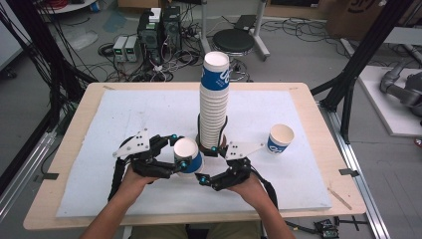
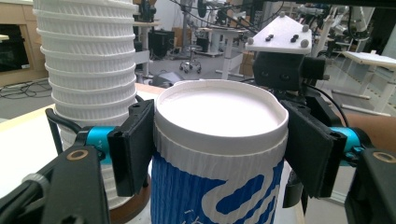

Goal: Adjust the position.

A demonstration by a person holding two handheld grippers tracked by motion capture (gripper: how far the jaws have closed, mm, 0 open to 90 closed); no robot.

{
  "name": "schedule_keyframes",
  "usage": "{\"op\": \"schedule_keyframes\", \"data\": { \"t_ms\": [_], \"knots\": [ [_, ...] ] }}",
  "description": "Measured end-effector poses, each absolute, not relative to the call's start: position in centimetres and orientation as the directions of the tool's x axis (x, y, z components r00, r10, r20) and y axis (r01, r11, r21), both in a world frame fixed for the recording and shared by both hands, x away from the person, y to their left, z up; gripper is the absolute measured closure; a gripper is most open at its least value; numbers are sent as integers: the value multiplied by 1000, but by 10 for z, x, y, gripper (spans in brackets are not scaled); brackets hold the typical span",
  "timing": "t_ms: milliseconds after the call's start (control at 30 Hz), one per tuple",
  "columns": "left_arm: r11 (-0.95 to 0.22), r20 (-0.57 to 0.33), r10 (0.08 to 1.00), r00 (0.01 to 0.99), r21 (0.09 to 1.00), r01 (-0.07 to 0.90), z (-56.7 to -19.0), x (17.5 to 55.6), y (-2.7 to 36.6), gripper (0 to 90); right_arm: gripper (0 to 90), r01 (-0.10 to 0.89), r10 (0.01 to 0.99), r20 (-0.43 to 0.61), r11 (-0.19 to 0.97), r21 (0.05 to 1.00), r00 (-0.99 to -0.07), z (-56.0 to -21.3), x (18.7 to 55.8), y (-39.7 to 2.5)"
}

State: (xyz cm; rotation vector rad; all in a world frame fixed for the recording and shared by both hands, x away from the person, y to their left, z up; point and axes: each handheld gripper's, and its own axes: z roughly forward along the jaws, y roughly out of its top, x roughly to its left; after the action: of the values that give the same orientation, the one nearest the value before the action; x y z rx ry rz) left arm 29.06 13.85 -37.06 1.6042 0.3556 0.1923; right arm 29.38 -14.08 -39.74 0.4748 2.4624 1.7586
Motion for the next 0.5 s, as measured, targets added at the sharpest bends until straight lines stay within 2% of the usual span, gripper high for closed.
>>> {"op": "schedule_keyframes", "data": {
  "t_ms": [500],
  "knots": [
    [-23, -94, 326, 941, 994, 107, -370, 289, 132, 302, 190, 186, 283, 107, 268, 945, -953, -400, 296, -128]
  ]
}}
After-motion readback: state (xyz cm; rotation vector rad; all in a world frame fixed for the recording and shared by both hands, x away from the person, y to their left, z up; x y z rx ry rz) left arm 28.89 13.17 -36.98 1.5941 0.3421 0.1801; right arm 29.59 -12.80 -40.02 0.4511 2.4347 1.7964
